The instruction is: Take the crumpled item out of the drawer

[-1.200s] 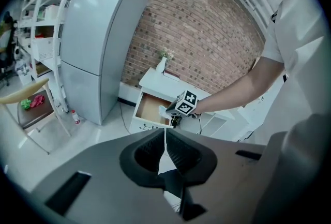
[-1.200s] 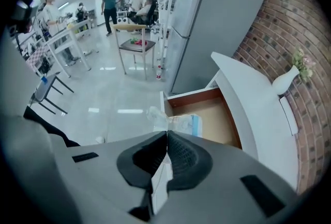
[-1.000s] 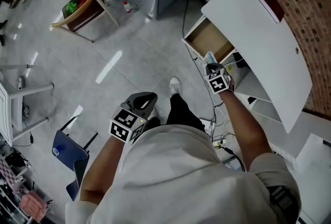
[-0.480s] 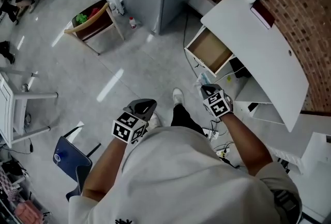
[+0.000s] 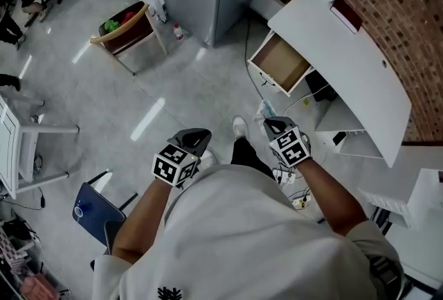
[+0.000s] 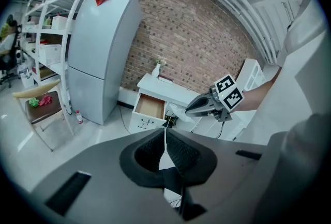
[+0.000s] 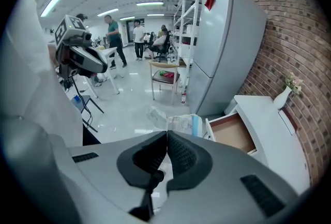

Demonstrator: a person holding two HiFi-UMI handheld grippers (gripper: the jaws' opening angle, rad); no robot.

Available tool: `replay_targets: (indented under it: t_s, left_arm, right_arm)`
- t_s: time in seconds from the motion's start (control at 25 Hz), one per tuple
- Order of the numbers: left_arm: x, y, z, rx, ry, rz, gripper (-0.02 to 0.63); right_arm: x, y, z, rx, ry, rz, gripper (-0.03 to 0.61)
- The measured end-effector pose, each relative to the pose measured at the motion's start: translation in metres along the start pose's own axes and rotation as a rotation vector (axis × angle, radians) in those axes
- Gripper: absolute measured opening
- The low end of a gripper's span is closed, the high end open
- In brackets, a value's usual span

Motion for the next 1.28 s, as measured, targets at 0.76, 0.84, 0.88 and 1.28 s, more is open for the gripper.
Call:
replay_targets:
  t_s: [0.76,0.84,0.88,1.28]
  left_arm:
    - [0.030,-0.002,0.028,0.011,0.013,-0.019,0.026]
    - [0.032,0.000,0.030,0.014,0.013,-0.021,0.026]
    - [0.033,0.001,0.031,0.016,0.014,-0.022,0.026]
    - [0.025,-0.002,0.034,0.011,0.023,-0.020,0.026]
  right_arm:
    - [0.010,0.042,-0.003,0.036,-0.017,-0.036,0.029]
    - [0.009,0.046,-0.007,0.036,-0.016,-0.044,0.029]
    - [0.009,0.047,-0.009,0.037,-0.013,-0.046,0.029]
    - [0.013,0.048,-0.004,0.016,-0.011,-0.052,0.029]
Point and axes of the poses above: the fingertips, and each gripper's own axes: x backward along the fingers, y to its left, z out of its underside, the point moved 5 cm from there along x, backward along the fingers, and after that the axes turned 5 degrees about z, right-handed, at the moved point
